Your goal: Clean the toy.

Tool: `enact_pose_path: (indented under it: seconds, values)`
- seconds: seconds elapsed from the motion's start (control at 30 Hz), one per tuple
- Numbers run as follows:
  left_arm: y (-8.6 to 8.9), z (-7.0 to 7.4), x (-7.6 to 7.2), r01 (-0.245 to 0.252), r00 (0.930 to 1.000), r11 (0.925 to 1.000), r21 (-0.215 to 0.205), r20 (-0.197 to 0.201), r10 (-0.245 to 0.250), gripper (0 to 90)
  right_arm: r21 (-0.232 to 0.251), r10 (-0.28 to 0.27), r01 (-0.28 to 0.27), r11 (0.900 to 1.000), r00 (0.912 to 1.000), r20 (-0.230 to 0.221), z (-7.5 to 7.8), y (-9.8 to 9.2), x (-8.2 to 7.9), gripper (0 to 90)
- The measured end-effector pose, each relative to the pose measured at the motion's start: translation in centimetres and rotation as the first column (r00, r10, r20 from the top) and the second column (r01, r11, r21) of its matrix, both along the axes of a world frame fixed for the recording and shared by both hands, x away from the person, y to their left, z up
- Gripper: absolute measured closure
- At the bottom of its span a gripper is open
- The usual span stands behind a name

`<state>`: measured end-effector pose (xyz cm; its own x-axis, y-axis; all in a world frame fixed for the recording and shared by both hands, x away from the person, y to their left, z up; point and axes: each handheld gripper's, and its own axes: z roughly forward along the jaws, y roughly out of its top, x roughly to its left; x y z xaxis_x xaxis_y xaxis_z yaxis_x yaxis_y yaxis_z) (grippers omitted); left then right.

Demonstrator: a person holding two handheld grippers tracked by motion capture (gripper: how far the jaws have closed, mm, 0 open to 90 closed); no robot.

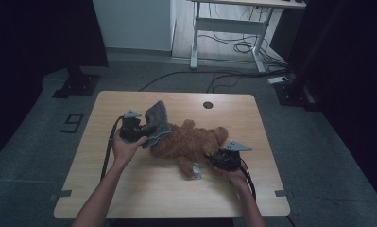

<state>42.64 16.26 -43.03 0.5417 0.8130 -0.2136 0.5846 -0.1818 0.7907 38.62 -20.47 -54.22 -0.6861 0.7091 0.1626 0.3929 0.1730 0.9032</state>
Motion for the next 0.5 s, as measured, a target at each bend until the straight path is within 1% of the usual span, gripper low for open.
enact_pose_path:
  seconds: [0.03,0.07,0.13,0.17,0.23,0.27,0.3,0.33,0.37,0.4,0.43,0.5]
  values:
    - [-0.8,0.6,0.2,0.012,0.9998,0.9999,0.001,0.013,-0.012,73.5,0.0,0.0,0.0,1.0,1.0,-0.003,0.0,0.0,0.1,54.6]
    - [-1.3,0.9,0.4,0.02,0.9997,0.9998,0.0,0.014,-0.02,73.5,-0.001,0.0,0.0,1.0,1.0,-0.005,0.1,0.0,0.1,54.6]
    - [-2.7,1.1,0.8,0.04,0.9992,0.9991,0.012,0.007,-0.04,73.4,-0.001,-0.002,0.002,1.0,1.0,0.0,0.0,0.0,0.0,54.5]
    - [-3.3,0.9,1.0,0.053,0.9986,0.9985,0.013,-0.006,-0.052,73.4,-0.001,-0.002,0.002,1.0,1.0,0.001,0.0,0.0,0.0,54.5]
    - [-4.7,0.1,1.2,0.082,0.996,0.9965,0.013,-0.035,-0.082,73.3,-0.002,-0.002,0.002,1.0,1.0,0.0,0.0,0.0,-0.2,54.4]
    - [-5.4,-0.4,1.1,0.099,0.9939,0.9947,0.025,-0.05,-0.098,73.3,0.001,-0.003,0.003,1.0,1.0,0.001,-0.1,0.0,-0.2,54.4]
    - [-6.3,-1.2,0.9,0.111,0.9926,0.9932,0.036,-0.054,-0.109,73.3,0.001,-0.004,0.004,1.0,1.0,0.002,-0.1,0.0,-0.3,54.4]
    - [-6.8,-1.6,0.6,0.114,0.9924,0.9929,0.031,-0.049,-0.113,73.4,0.004,-0.004,0.004,1.0,1.0,0.002,-0.1,0.0,-0.3,54.4]
    - [-7.4,-1.9,0.3,0.139,0.9893,0.99,0.026,-0.048,-0.137,73.5,0.002,-0.003,0.003,1.0,1.0,0.004,-0.2,0.0,-0.3,54.4]
    - [-8.1,-2.1,0.0,0.169,0.9847,0.9855,0.022,-0.049,-0.167,73.6,0.001,-0.002,0.002,1.0,1.0,0.003,-0.2,0.1,-0.4,54.3]
    - [-8.9,-2.2,-0.3,0.191,0.9806,0.9809,0.034,-0.048,-0.19,73.7,-0.001,-0.002,0.002,1.0,1.0,0.004,-0.2,0.1,-0.4,54.4]
    - [-10.5,-2.2,-0.9,0.197,0.9805,0.978,0.07,-0.021,-0.196,73.7,0.001,-0.006,0.006,1.0,1.0,0.0,-0.2,0.1,-0.4,54.4]
